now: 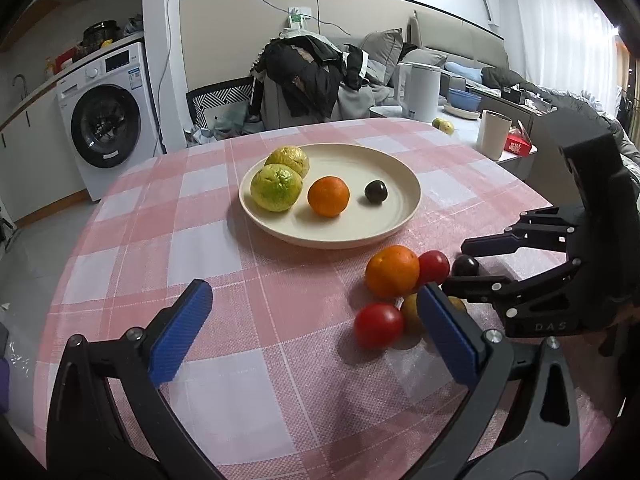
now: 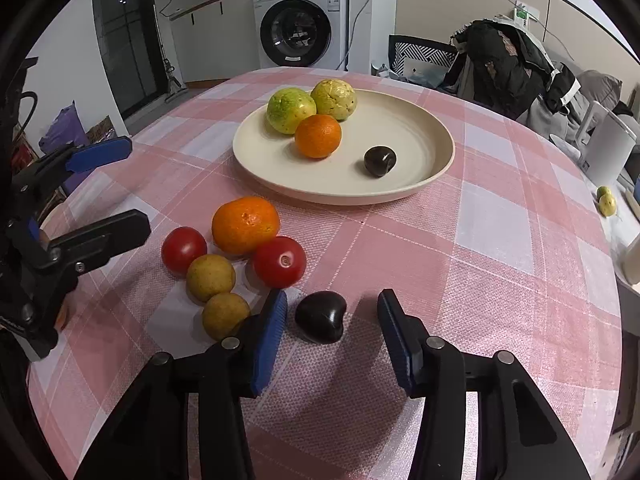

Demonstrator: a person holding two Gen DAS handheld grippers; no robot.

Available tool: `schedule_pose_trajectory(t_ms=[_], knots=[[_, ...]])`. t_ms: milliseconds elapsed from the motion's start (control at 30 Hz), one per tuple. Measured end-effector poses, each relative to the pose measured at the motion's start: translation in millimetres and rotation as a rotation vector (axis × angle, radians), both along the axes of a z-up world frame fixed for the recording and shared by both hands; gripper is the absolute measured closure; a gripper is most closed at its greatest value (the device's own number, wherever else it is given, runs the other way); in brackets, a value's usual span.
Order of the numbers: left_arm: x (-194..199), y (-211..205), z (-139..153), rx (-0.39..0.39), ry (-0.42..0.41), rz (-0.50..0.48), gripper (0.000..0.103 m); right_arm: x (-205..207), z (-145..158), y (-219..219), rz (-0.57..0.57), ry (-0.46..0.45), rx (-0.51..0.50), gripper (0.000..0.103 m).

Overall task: Organize fruits
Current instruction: 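Reach the right tool to a dark plum and grasp it, then grasp a red tomato with the left tool while the right tool holds the plum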

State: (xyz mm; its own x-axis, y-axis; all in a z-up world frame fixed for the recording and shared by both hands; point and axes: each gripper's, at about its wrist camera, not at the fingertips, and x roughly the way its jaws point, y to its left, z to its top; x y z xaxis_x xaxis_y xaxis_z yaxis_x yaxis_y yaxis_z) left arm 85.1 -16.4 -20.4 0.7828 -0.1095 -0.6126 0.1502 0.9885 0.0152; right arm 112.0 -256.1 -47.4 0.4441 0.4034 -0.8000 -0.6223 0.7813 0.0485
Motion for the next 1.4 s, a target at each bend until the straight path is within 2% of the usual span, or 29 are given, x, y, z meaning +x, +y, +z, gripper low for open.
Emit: schedule_pose_trajectory(t_ms=[267,600,900,1033,1167,1400], knots=[[4,-2,-6,0.012,0.052,-0.021,0.001,-3,0,-2,0.016,-0.001,-0.002,0.057],[10,-3,-17,-0.007,0.129,-0.043,0.002,-6,2,-1,0.042,0.002,0.015,0.076],[17,3,-24,-0.066,0.184,-0.046,0.002,-6,3,-6,0.044,0.013,0.046,0.078],[18,1,-26,-0.062,0.198,-0.053,0.003,-7,9,-10,0.032,-0.003,0.062,0.078],[21,-5,-30,-0.034,0.227,-0.069,0.016,-7,15,-18,0.014,-0.018,0.082,0.078],[23,-13,-34,-0.012,0.25,-0.102,0.032,-6,20,-22,-0.002,-0.027,0.088,0.078]])
